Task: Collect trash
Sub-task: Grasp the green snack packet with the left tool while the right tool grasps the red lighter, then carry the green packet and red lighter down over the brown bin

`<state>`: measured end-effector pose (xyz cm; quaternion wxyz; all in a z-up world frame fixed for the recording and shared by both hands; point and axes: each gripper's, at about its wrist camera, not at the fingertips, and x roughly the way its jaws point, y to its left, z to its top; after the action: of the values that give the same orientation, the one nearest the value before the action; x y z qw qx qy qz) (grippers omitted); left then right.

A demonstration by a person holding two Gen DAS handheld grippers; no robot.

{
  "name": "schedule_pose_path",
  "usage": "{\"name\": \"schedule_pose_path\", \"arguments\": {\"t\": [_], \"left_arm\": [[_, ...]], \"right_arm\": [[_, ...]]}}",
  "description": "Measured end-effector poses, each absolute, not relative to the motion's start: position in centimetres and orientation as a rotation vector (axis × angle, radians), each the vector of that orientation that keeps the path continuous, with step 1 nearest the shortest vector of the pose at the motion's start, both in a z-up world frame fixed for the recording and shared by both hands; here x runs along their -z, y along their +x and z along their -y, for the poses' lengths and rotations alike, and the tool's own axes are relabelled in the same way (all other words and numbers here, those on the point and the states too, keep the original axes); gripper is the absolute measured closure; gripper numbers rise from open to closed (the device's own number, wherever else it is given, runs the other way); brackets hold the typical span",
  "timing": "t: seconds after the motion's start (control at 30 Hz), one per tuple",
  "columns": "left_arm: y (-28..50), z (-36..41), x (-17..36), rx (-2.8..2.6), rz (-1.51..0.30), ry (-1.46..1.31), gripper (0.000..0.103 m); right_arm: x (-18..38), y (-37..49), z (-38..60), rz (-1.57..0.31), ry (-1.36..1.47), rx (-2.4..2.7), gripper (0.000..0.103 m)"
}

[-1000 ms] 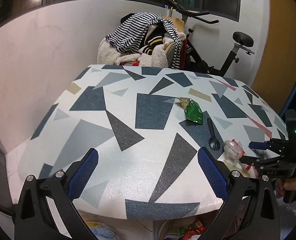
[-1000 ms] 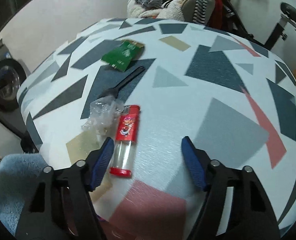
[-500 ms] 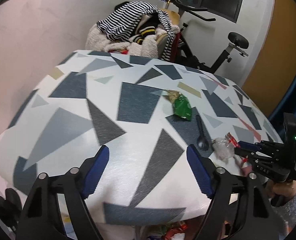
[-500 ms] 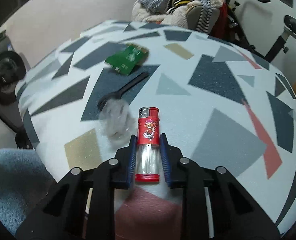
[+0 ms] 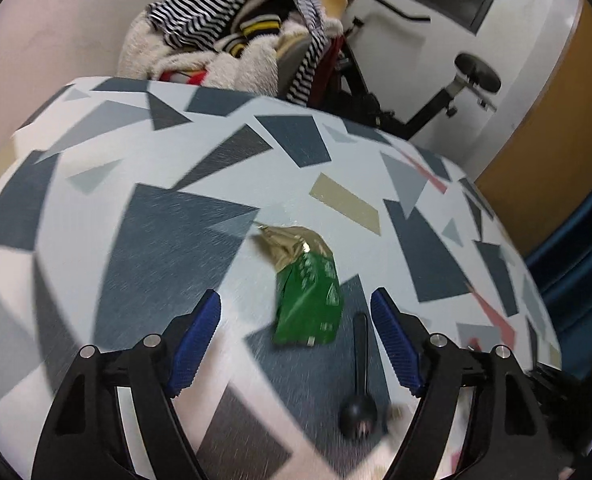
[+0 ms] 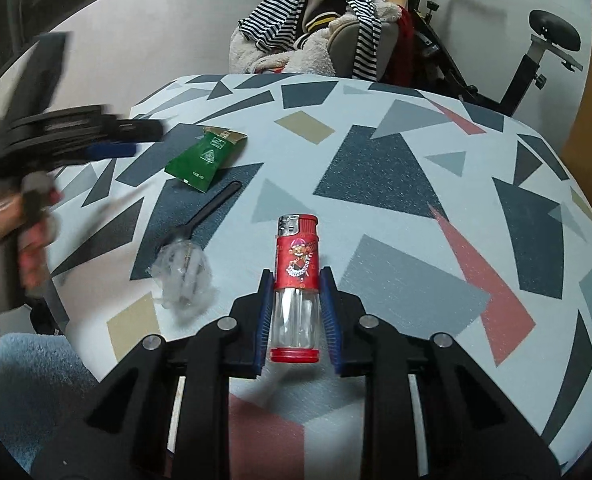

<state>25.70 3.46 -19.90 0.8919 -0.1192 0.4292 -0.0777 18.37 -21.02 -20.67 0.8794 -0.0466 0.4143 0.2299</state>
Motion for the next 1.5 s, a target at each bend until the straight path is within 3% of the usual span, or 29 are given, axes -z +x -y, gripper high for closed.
{"name": "schedule_pose_path", "arguments": {"t": [0.07, 0.13, 0.17, 0.2, 0.5, 0.9, 1.5], "left_arm": [[27.0, -2.8, 20.7, 0.16, -0.911, -0.221, 0.028], [28.2, -2.4, 21.6, 0.159, -0.942, -0.202, 0.047], [28.4, -2.5, 21.8, 0.164, -0.956, -0.203, 0.074], [28.5, -2.7, 21.9, 0.171, -0.957, -0.215, 0.075], [25.2, -4.9, 18.3, 0.187, -0.899, -0.211, 0.079], [13.2, -6.0, 12.7, 0.208, -0.782, -0.146, 0.079], [-4.0, -1.9, 15.3, 0.295, -0.714, -0.079, 0.079]], "right_arm": [[20.8, 18.4, 21.4, -0.87, -0.103, -0.473, 0.077], [21.0, 18.4, 21.5, -0.876, -0.103, -0.468, 0.077], [21.0, 18.4, 21.7, -0.877, -0.103, -0.465, 0.077], [21.0, 18.4, 21.7, -0.877, -0.103, -0.465, 0.077], [19.9, 17.0, 22.4, -0.854, -0.075, -0.476, 0.077], [17.9, 12.8, 21.1, -0.82, -0.095, -0.524, 0.077], [20.1, 3.9, 20.4, -0.825, -0.08, -0.614, 0.077]]}}
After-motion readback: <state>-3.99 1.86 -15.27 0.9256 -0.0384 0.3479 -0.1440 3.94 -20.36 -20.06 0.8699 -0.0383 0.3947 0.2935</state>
